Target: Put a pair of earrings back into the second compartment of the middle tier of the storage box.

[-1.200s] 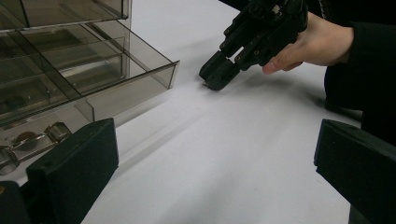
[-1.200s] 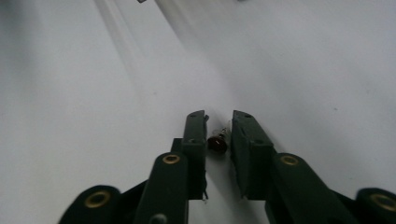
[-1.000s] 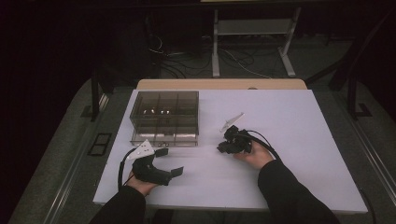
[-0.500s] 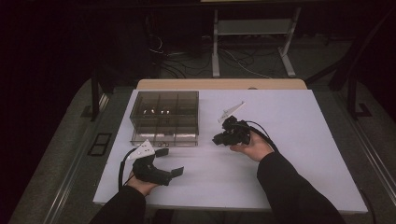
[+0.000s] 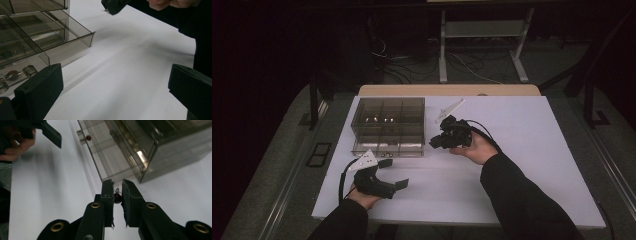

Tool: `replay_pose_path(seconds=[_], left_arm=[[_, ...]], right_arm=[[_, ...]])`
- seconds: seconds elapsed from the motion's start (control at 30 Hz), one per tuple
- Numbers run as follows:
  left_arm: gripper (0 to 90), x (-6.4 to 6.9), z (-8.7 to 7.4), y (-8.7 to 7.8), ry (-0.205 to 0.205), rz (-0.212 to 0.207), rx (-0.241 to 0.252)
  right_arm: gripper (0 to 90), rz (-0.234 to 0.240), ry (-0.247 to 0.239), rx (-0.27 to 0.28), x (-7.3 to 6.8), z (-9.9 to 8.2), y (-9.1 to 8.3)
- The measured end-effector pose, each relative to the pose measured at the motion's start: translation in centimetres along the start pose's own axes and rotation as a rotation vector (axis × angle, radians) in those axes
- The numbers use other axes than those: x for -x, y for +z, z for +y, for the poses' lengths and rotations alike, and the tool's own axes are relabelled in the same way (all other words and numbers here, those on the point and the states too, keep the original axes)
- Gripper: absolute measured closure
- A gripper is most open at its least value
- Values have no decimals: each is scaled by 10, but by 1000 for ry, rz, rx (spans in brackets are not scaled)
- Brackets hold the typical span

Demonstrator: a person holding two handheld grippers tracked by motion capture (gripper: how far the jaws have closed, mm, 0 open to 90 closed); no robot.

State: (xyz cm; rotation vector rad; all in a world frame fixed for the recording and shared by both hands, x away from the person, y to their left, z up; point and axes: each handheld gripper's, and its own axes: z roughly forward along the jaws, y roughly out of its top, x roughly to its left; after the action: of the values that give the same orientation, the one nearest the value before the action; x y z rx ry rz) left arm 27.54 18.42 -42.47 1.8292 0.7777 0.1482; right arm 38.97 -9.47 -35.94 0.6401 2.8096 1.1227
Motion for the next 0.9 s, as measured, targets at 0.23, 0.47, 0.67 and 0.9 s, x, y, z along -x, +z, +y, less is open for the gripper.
replay_pose_path(seconds=[0.23, 0.47, 0.67, 0.9], left_arm=[[0, 0, 0, 0, -1, 0, 0], [0, 0, 0, -1, 0, -1, 1], [0, 0, 0, -1, -2, -1, 2], [0, 0, 0, -1, -4, 0, 5]], right_arm=[[788, 15, -39, 4, -6, 24, -2], [788, 25, -75, 3, -11, 45, 1], [788, 26, -81, 2, -11, 60, 9], [788, 35, -80, -2, -11, 72, 23]])
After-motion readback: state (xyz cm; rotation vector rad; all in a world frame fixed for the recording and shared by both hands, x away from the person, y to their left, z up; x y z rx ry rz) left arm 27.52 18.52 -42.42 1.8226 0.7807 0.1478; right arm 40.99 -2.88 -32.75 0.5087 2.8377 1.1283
